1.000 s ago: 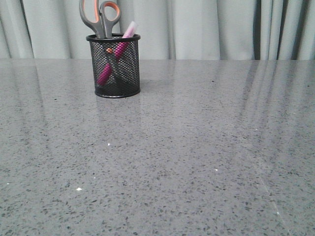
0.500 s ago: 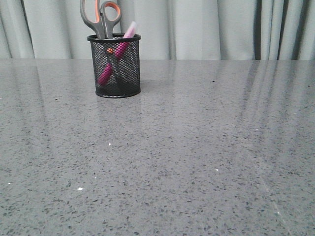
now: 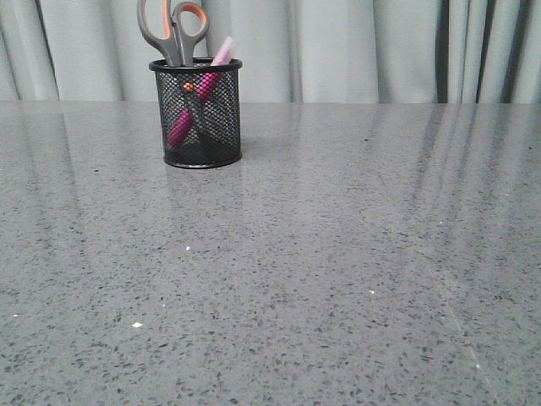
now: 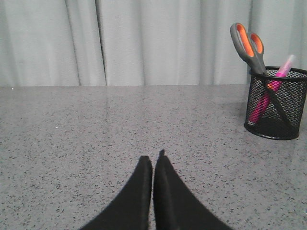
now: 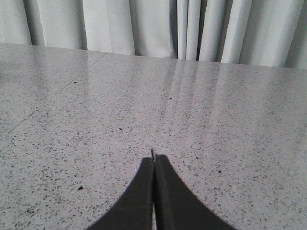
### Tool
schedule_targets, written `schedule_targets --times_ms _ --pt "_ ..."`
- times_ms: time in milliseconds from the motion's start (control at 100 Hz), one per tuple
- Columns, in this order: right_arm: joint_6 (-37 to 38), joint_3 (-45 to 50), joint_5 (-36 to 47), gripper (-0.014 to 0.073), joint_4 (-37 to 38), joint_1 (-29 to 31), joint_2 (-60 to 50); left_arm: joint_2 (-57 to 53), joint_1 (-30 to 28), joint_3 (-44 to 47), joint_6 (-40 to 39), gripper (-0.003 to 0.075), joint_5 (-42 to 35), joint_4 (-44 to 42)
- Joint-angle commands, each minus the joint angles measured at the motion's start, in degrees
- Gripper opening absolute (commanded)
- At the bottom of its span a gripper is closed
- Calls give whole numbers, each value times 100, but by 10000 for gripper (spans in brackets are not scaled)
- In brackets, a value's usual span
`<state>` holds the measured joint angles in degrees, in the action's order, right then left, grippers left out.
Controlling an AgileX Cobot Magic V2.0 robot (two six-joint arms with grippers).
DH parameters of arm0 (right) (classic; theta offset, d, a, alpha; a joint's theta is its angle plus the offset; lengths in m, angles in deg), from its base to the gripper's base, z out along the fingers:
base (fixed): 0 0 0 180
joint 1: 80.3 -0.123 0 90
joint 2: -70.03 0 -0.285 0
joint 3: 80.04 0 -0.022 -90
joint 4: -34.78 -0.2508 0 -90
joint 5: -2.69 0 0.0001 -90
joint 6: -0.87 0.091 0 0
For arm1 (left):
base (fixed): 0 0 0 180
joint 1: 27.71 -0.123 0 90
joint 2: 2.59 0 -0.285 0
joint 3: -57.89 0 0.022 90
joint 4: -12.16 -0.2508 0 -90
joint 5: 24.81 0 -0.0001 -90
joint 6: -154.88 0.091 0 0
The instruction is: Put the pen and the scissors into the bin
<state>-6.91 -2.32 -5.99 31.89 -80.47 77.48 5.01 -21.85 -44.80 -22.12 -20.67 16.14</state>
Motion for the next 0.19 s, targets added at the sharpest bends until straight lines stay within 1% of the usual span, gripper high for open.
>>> schedule_targets --times_ms 0,180 --pt "16 109 500 -69 74 32 -128 -155 47 133 -65 -22 -414 11" --pt "16 109 500 -69 74 32 -128 -155 47 133 -65 -22 -414 11"
